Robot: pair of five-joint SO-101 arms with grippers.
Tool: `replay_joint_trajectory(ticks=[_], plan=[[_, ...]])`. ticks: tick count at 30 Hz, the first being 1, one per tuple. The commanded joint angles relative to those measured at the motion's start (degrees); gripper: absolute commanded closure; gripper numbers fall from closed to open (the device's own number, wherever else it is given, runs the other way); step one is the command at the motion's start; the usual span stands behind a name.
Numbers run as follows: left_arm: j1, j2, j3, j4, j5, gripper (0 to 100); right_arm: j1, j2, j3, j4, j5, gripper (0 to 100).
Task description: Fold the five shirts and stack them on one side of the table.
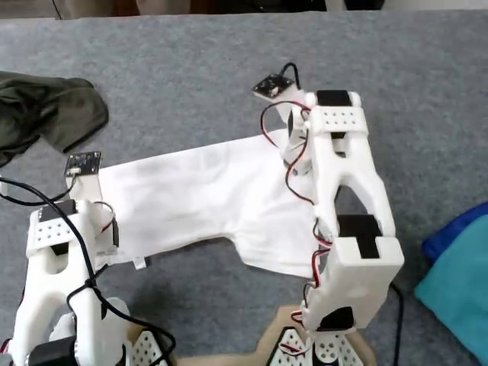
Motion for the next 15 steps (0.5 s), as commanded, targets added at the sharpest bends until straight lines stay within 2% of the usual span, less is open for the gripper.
replay_joint_trajectory(ticks=[1, 10, 15], plan=[[0.26, -1.27, 0.18, -0.35, -0.62, 98, 0.22, -0.40, 0.04, -5.19, -0.18, 99.3], [-0.35, -1.45, 4.75, -1.05, -3.43, 98, 4.70, 15.16, -11.03, -4.31, 3.25, 99.3], [-7.56, -1.45, 4.48, -7.65, -7.74, 98, 5.41, 18.42, -15.96, -2.99, 4.22, 99.3]])
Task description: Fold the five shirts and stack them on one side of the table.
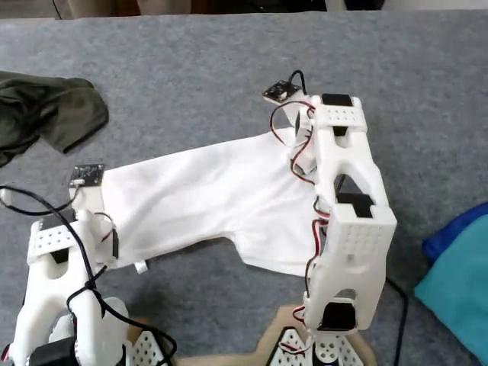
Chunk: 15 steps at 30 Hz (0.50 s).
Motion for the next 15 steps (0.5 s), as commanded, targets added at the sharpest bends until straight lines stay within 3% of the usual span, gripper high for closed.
replay_joint_trajectory(ticks=[1, 10, 15], plan=[[-4.92, -1.01, -0.97, -3.87, -3.16, 98, 1.27, 0.31, -5.05, 1.58, 1.14, 99.3], [-5.45, -0.84, -4.75, -3.69, -4.92, 98, -5.41, -9.36, -9.19, 13.54, 4.13, 99.3], [-5.45, -1.10, -5.45, -2.90, -5.10, 98, -5.58, -20.97, -1.89, 15.38, 6.51, 99.3]])
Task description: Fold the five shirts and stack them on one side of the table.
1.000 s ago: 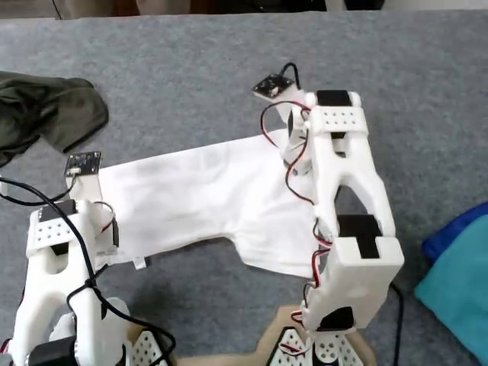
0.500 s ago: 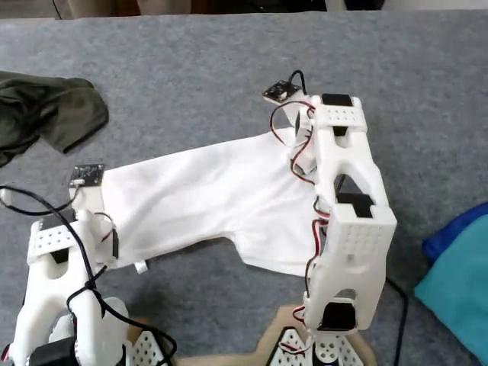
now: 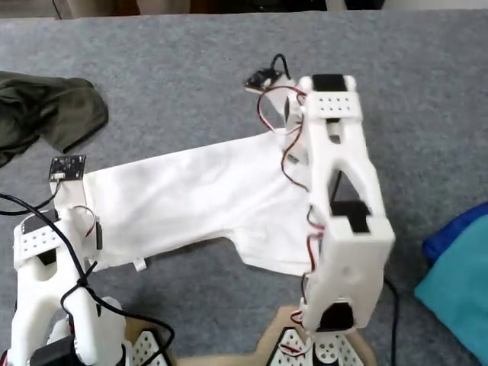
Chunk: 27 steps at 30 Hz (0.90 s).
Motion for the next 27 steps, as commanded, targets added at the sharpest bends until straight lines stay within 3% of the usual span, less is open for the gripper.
replay_joint_trajectory(ticks=[1, 5, 10, 13, 19, 24, 27], plan=[[-0.79, -1.10, -3.08, 0.09, -0.62, 98, -0.40, -11.47, 6.37, 0.88, 1.93, 99.3], [-0.88, -0.75, -4.57, -0.79, 0.00, 98, -0.40, -23.25, 22.73, -2.37, 5.27, 99.3], [-0.35, -0.57, -5.80, -12.40, 8.88, 98, -0.84, -39.87, 46.46, -10.20, 11.34, 98.4], [2.11, -0.57, -7.47, -15.47, 14.15, 98, -0.84, -47.52, 55.87, -11.25, 12.48, 92.3], [7.91, -0.48, -6.68, -21.10, 21.01, 98, -5.14, -54.73, 66.15, -10.46, 12.66, 85.7], [15.30, 0.57, -4.04, -27.52, 21.45, 98, -13.32, -55.16, 69.49, -10.81, 12.31, 85.3], [15.82, 3.82, -3.52, -29.63, 21.45, 98, -14.81, -55.16, 69.32, -10.90, 12.22, 85.3]])
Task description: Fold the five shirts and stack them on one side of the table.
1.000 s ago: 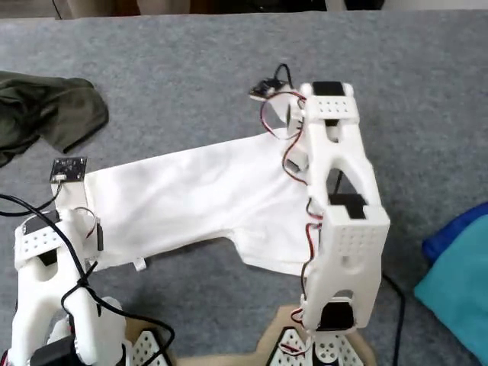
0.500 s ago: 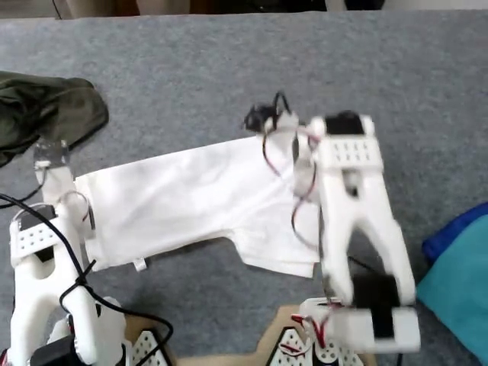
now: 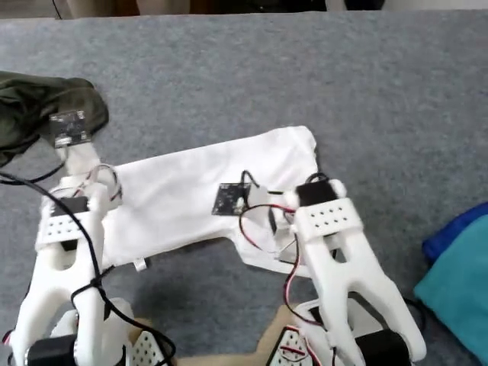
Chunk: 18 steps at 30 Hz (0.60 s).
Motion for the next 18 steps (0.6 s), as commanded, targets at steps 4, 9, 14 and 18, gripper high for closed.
replay_joint_trajectory(ticks=[4, 9, 14, 18], plan=[[-0.35, 8.75, -2.73, -4.66, 0.44, 98, -2.24, -1.89, 0.40, -0.44, -0.88, 81.4], [-1.58, 17.45, -10.29, -2.20, 0.44, 98, -5.58, -1.89, 1.71, -0.35, -1.85, 81.1], [-2.11, 24.13, -17.32, 3.08, 2.29, 98, -11.74, -1.89, 9.27, -3.87, -5.19, 81.1], [-3.16, 26.59, -20.31, 5.36, 2.37, 98, -11.91, -1.63, 10.42, -6.59, -5.89, 81.1]])
